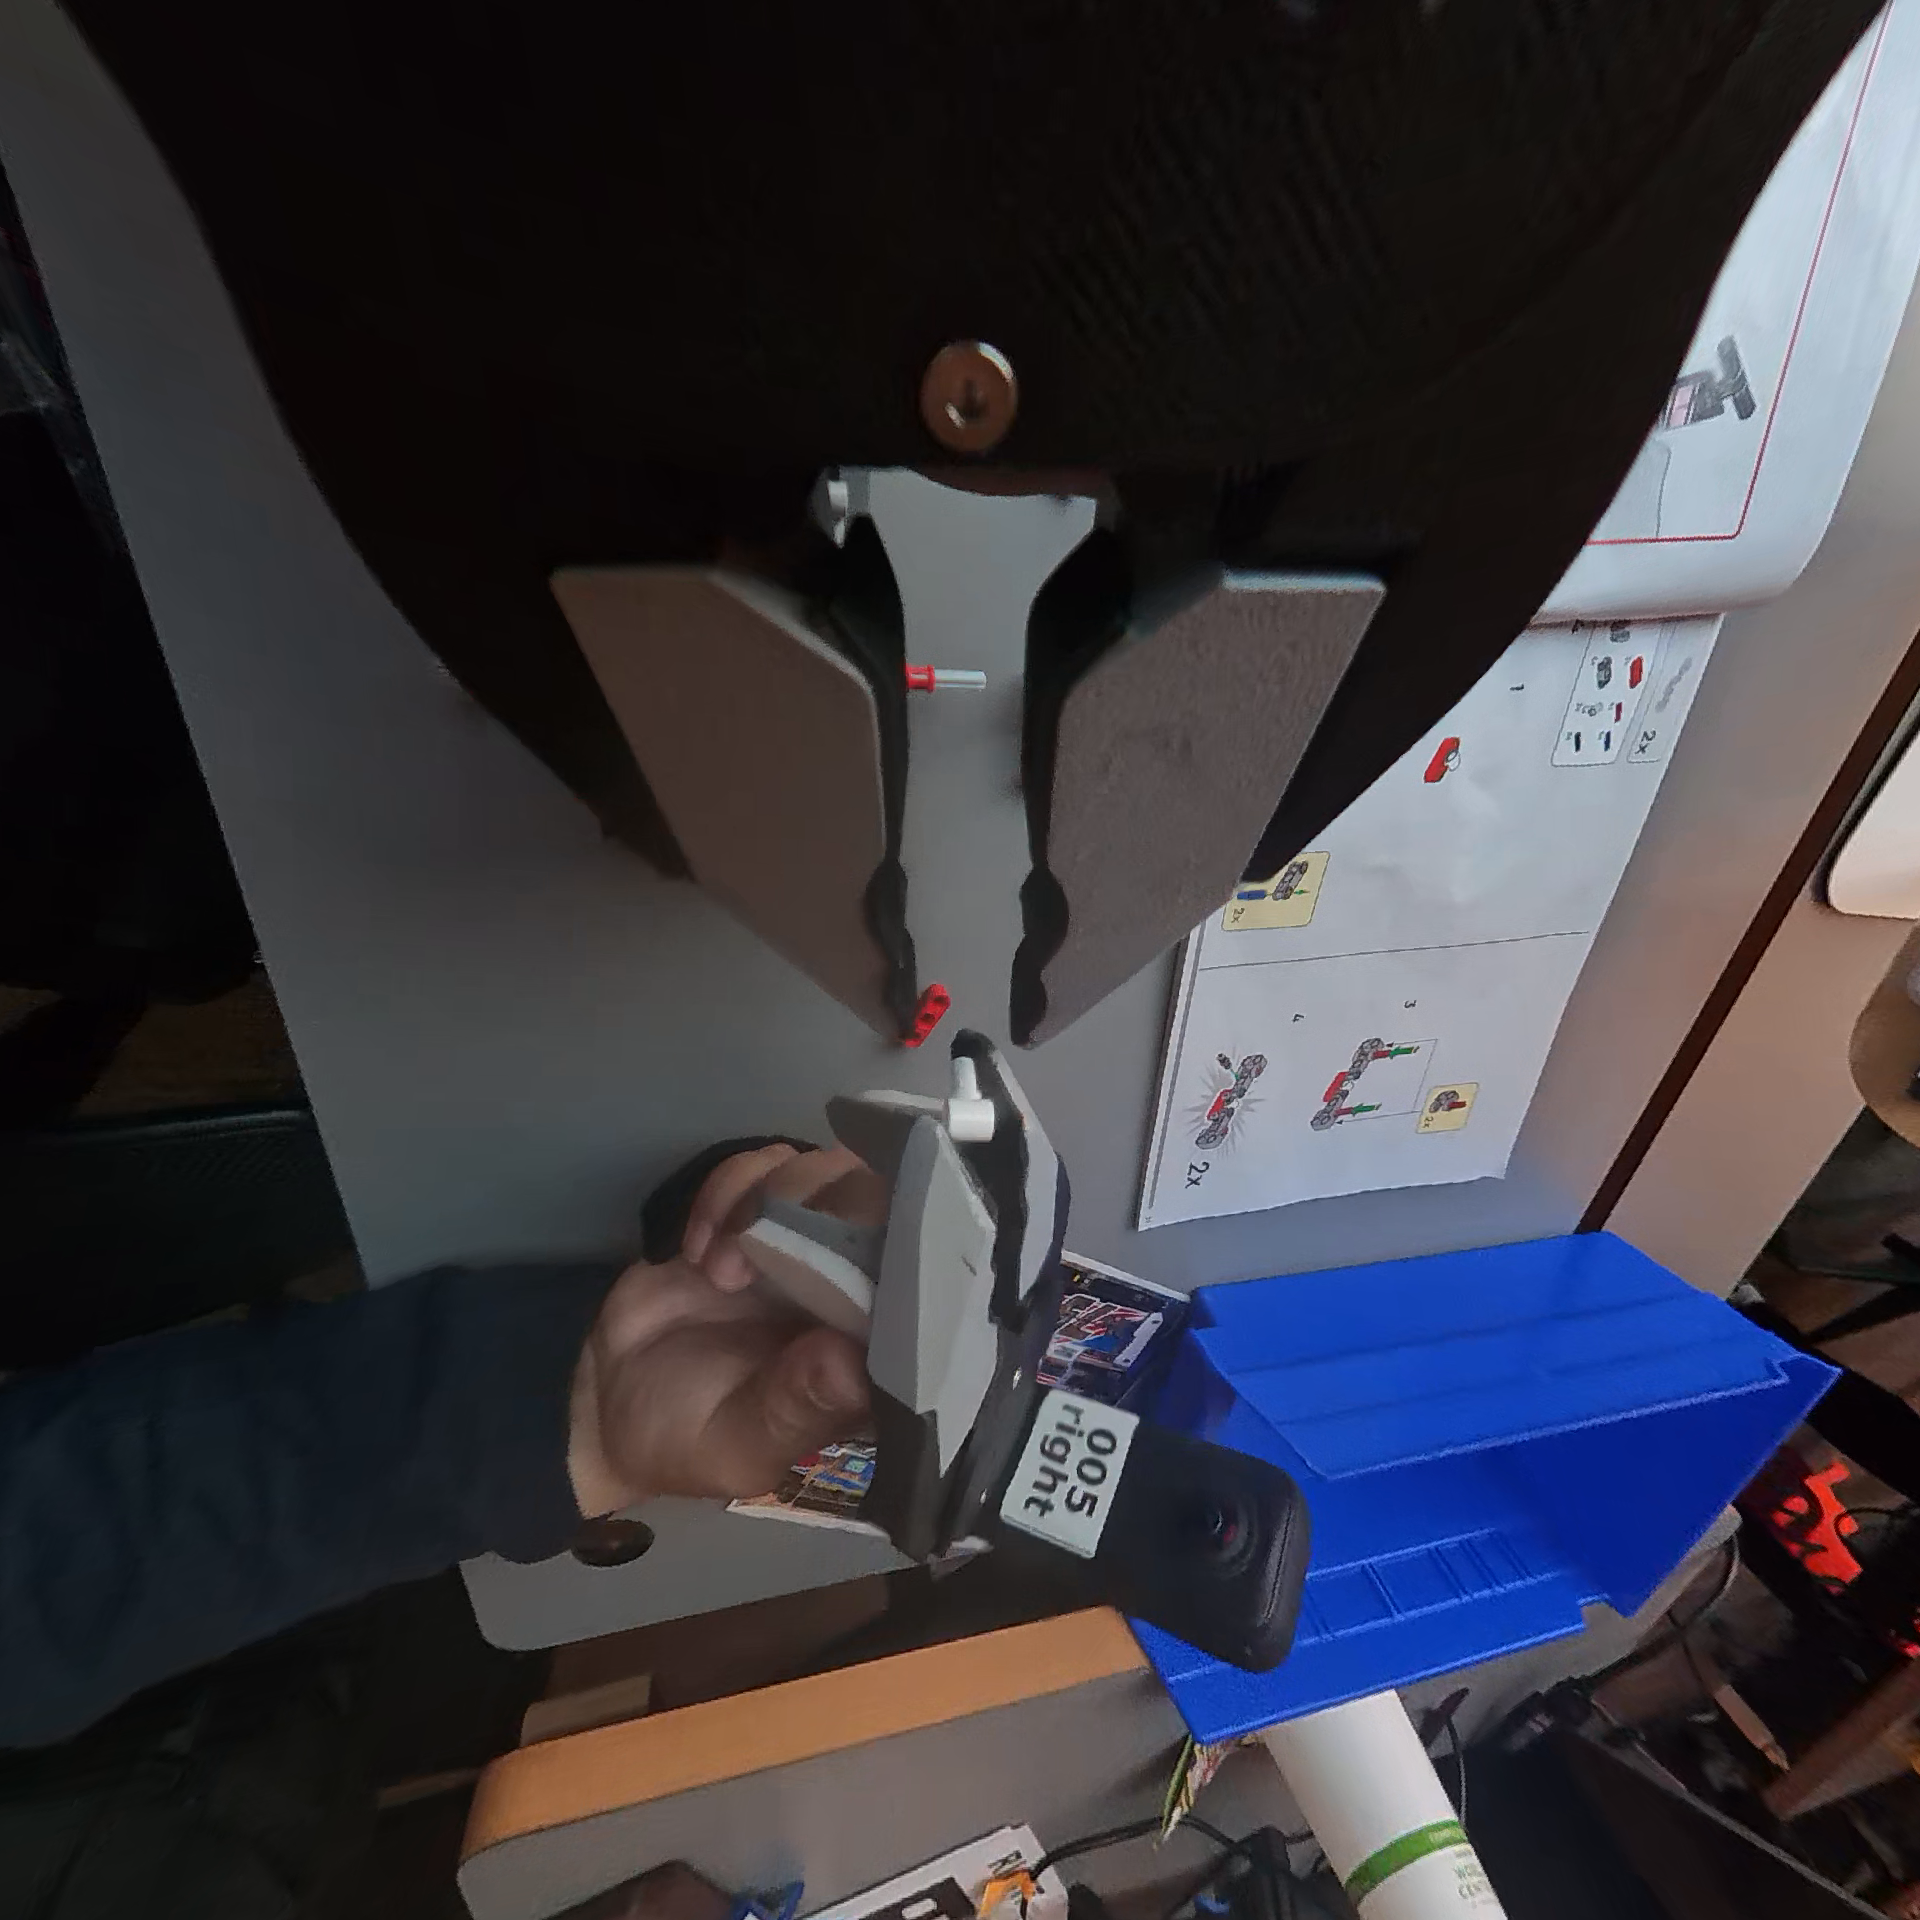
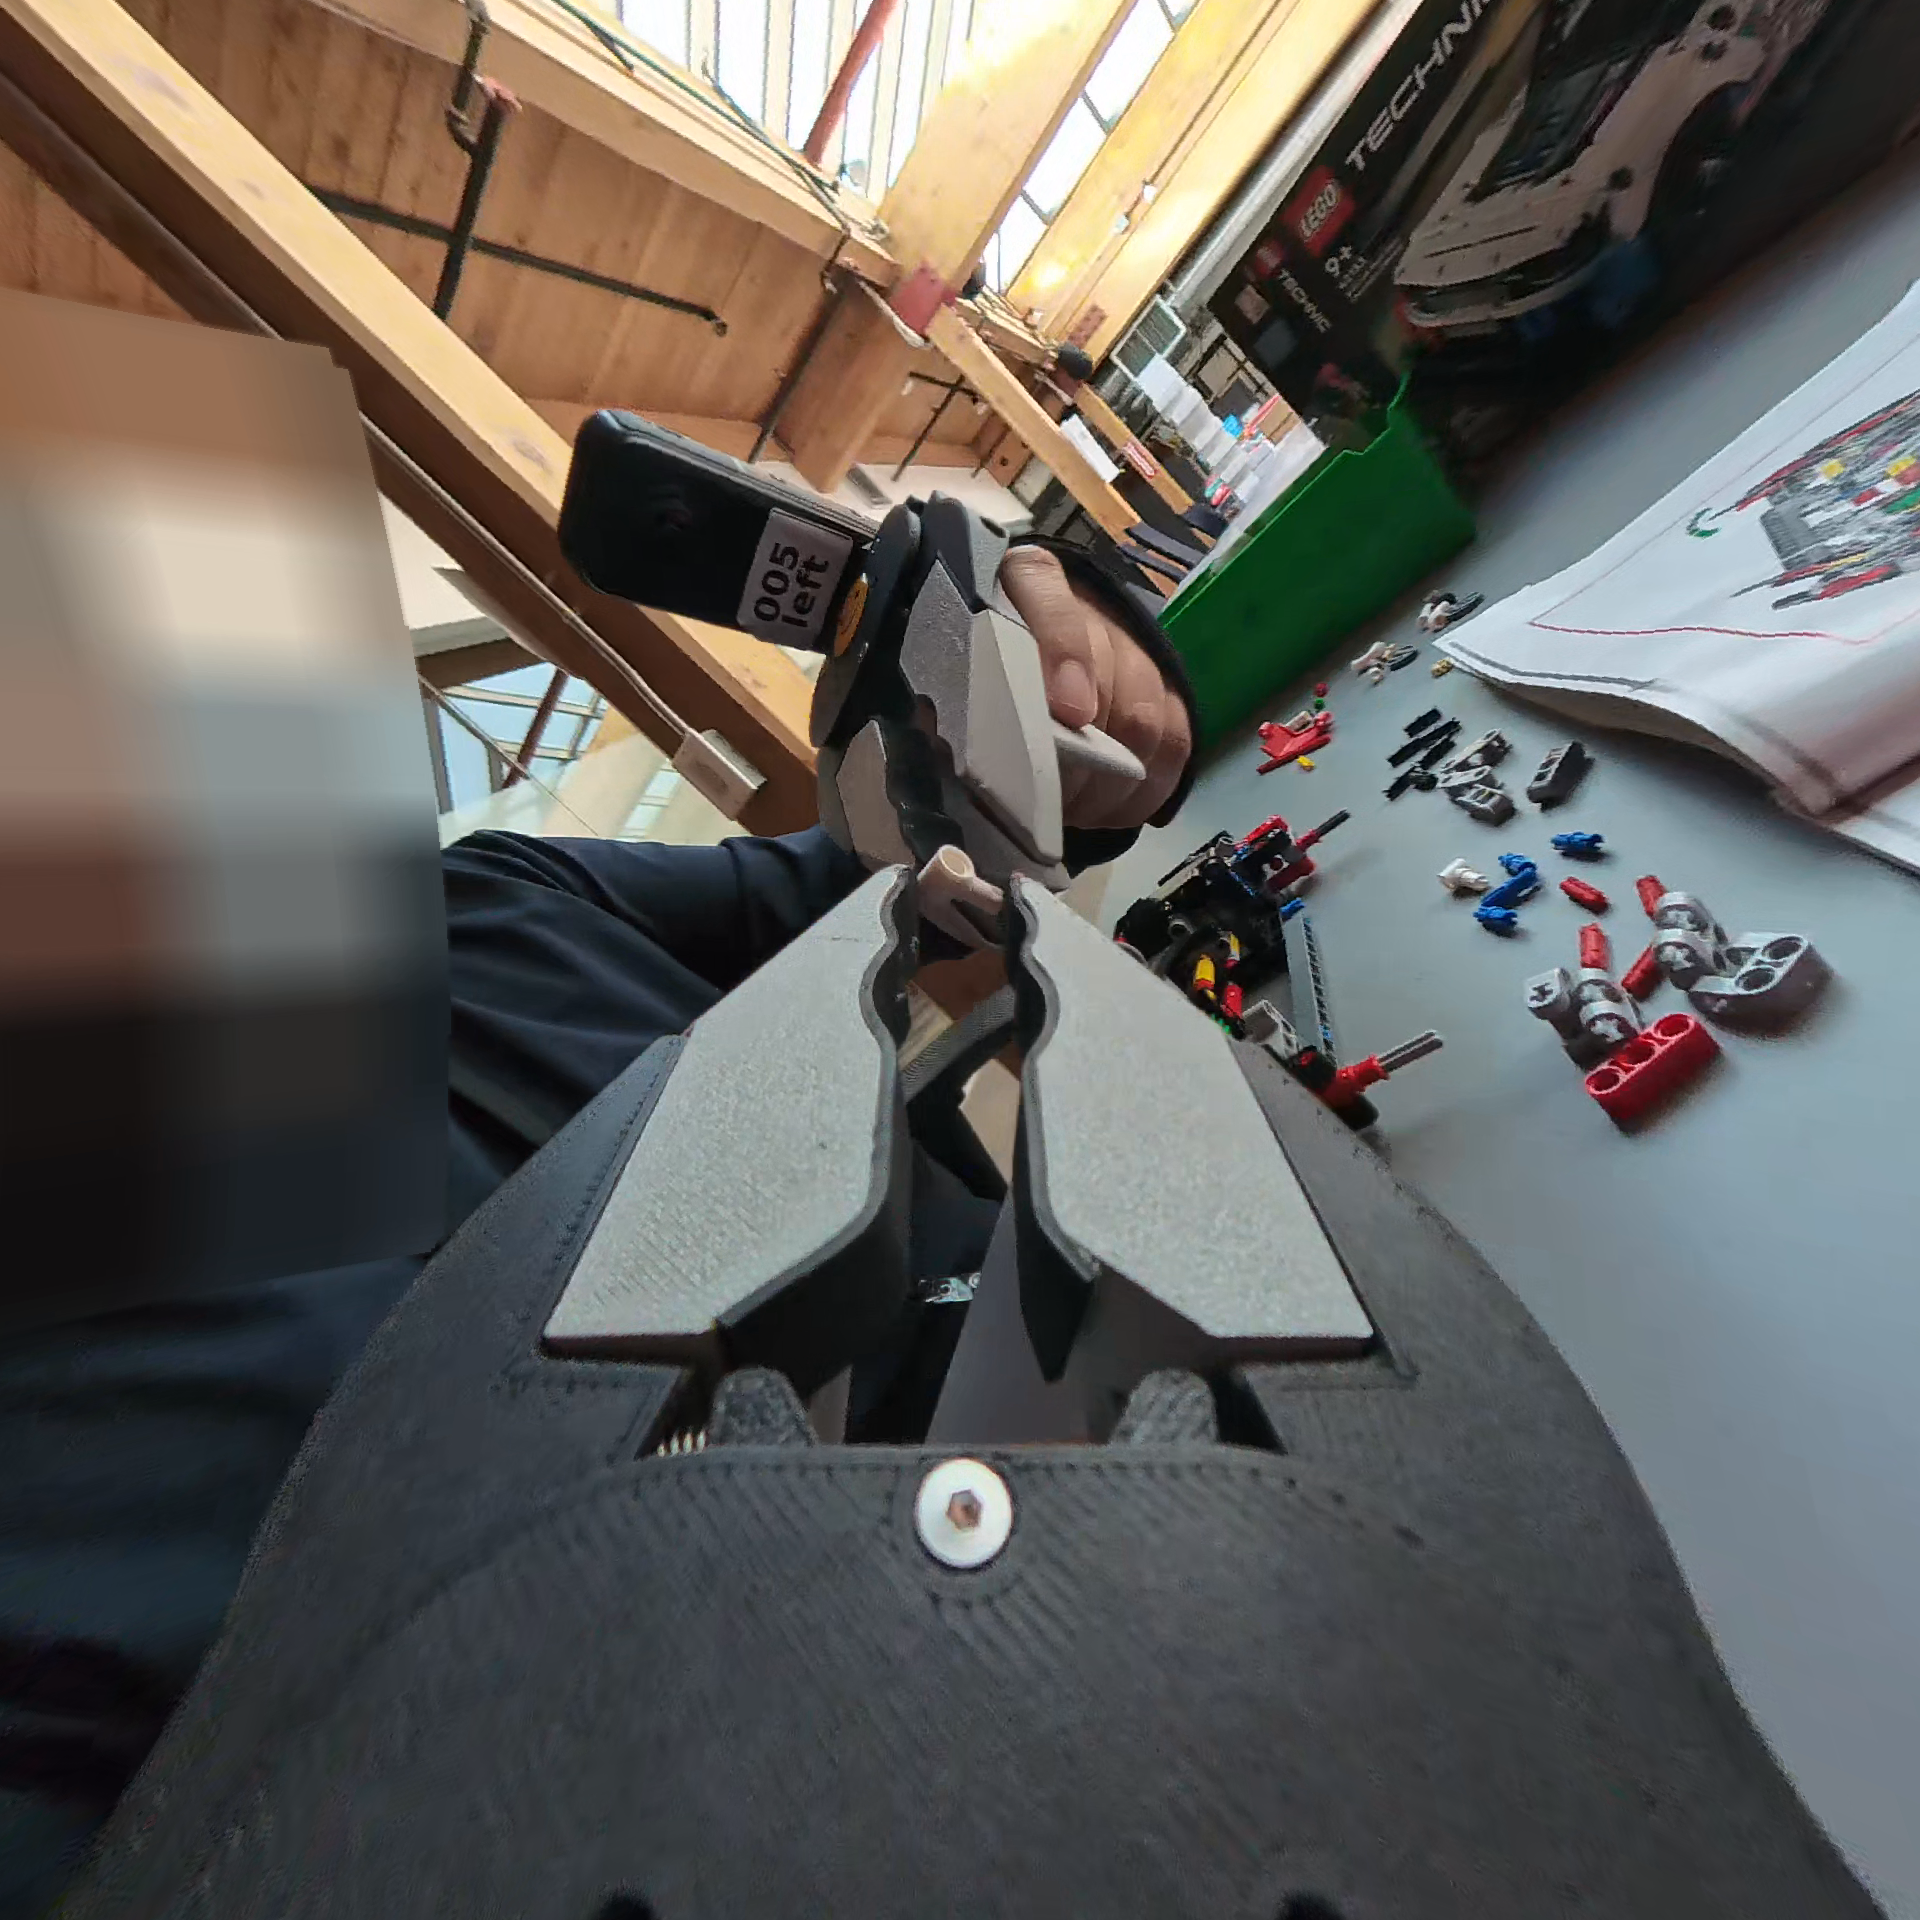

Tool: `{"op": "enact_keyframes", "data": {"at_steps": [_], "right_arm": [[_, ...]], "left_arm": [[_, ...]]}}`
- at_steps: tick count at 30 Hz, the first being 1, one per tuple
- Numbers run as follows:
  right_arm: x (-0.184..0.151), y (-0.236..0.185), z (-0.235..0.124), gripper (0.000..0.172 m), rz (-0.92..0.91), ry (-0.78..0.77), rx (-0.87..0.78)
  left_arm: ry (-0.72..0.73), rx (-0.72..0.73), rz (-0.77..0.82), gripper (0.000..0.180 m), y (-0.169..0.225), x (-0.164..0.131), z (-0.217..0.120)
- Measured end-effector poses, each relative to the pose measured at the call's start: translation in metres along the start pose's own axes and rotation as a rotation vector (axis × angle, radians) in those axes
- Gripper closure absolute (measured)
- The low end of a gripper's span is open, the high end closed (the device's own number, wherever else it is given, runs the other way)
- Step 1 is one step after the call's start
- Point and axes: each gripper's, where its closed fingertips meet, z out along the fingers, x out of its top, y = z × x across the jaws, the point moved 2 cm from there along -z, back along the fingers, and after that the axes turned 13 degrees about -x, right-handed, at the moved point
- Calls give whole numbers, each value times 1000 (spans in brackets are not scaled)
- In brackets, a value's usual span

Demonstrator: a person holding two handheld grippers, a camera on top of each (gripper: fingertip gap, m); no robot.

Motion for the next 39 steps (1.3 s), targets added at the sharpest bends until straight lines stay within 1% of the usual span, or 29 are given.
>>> {"op": "enact_keyframes", "data": {"at_steps": [6,12,14,16,19,24,26,28,31,39], "right_arm": [[-3,0,3,159,25,-19,25],[-2,0,3,159,36,-14,29],[-1,3,1,158,24,-14,-3],[3,9,-4,157,-29,1,-80],[7,14,-10,155,-154,21,-206],[7,10,-8,157,-497,26,-396],[2,11,-4,157,-580,-1,-444],[-1,13,-2,159,-627,-22,-477],[-3,12,0,166,-655,-31,-476],[-5,14,-1,167,-685,-45,-503]], "left_arm": [[-3,0,11,172,3,6,2],[17,19,-27,177,0,8,3],[9,33,-56,179,-2,6,3],[-4,40,-89,179,-4,3,4],[-13,44,-140,179,-7,-1,4],[-41,34,-193,179,-7,-10,5],[-46,25,-197,179,-6,-10,6],[-49,19,-195,179,-4,-9,7],[-66,17,-191,179,-4,-10,9],[-77,-2,-229,179,-5,-13,13]]}}
